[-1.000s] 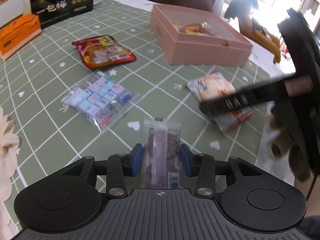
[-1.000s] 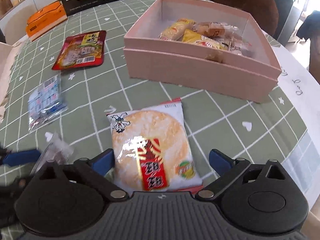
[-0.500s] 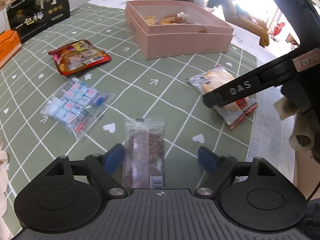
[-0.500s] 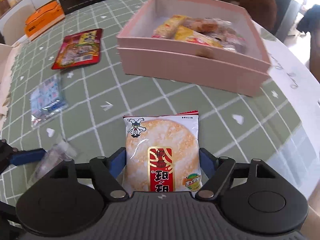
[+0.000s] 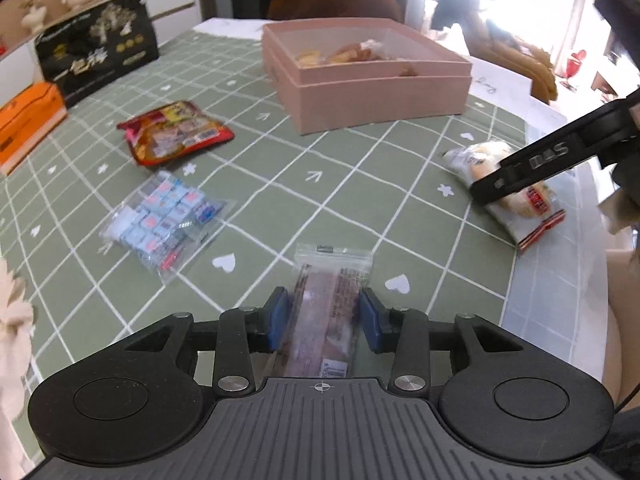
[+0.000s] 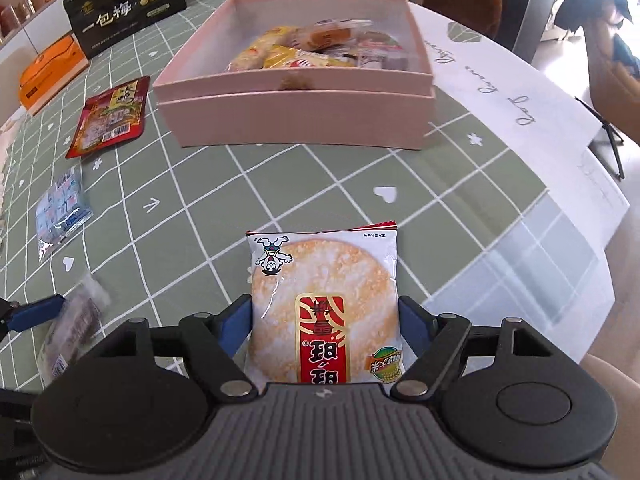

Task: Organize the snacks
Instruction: 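Lift the strip packet and rice cracker bag and carry them over the pink box, then open both tools to drop the strip packet and rice cracker bag into the box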

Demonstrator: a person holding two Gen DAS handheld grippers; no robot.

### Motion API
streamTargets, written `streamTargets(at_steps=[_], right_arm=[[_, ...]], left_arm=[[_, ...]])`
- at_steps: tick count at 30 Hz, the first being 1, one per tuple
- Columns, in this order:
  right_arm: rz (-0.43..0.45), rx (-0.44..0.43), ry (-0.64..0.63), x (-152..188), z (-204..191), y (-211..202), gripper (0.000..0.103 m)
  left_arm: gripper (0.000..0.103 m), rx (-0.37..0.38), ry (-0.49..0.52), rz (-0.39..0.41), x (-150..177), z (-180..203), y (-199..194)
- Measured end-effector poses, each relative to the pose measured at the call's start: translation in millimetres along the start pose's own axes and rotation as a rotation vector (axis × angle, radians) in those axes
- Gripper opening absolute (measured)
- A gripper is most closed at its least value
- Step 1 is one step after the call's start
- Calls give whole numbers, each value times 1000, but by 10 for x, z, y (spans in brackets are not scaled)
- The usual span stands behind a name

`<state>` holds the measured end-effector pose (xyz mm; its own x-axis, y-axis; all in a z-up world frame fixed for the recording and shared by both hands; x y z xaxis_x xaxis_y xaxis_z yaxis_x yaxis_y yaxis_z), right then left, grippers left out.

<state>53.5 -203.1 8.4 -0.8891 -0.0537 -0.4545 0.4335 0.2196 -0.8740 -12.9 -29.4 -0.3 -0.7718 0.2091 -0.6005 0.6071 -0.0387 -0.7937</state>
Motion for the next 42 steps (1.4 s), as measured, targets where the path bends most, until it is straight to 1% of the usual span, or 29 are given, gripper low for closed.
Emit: streamTargets(at_steps=[3,5,6,8,9,10,12,13,14,16,18,20,23,27,29,31,32,33,35,37,38,40,42], right_arm=[[43,-22,-9,-16,44,-158,77],[67,-41,0,-51,78,-273,77],[87,-56,7,-93,101,-358,77],[146,-92,12,-230,145,-597,77],[178,-105,5,-333,159,-722,77],[209,-113,-5,-437,167,-840,77],[300,-129,-37,-734,183,-1169,77],[345,-137,-53,-892,189,-1331,77],[389,-145,-69,-1076,196,-1495,77],[440,-159,-81,-1377,231,-1687,77],[471,-175,-67,-1630,287,-1791,77],[482,-195,-49,-1825,355,-1803,77],[482,-183,-44,-1974,426,-1680,77],[415,-182,-16,-2104,525,-1289,77],[378,-181,1,-2139,527,-1057,77],[330,-176,35,-2215,549,-785,77],[312,-181,52,-2221,546,-680,77],[286,-194,74,-2265,538,-531,77],[233,-211,92,-2299,511,-261,77],[177,-189,110,-2312,453,-34,77],[156,-181,112,-2314,434,60,77],[124,-164,109,-2287,363,226,77],[105,-142,96,-2255,284,316,77]], left_arm=[[43,-16,-34,-1,-6,3,-33],[43,5,-87,31,-116,-17,-157],[43,16,-117,67,-254,-41,-261],[43,50,-166,166,-629,-104,-500],[43,70,-179,226,-879,-133,-643],[43,78,-178,281,-1113,-148,-764],[43,74,-163,370,-1558,-154,-945],[43,76,-153,393,-1744,-137,-981],[43,76,-143,410,-1932,-114,-989],[43,55,-128,420,-2233,-41,-921],[43,38,-104,409,-2431,56,-782],[44,48,-89,378,-2536,143,-594],[44,77,-78,324,-2570,240,-313],[44,116,-96,242,-2571,246,143],[44,183,-139,164,-2557,191,478],[44,251,-218,80,-2503,81,772],[43,262,-258,73,-2473,-3,848],[43,258,-299,84,-2432,-99,886],[43,227,-376,119,-2357,-354,888],[43,199,-439,137,-2276,-609,851],[43,172,-463,143,-2234,-757,826],[43,100,-484,126,-2050,-1060,783],[43,37,-493,89,-1853,-1324,779]])
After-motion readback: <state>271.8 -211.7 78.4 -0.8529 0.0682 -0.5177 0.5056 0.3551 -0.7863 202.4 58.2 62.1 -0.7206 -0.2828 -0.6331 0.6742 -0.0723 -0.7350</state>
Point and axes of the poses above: each gripper's, at about its wrist camera, not at the fingertips, and y roughly the way its jaws point, z to its right, x to its underside, the point moved 3 cm from there along y, roughly the way its jaws point, and after that the axes turned 7 degrees about -x, right-handed, at the moved point
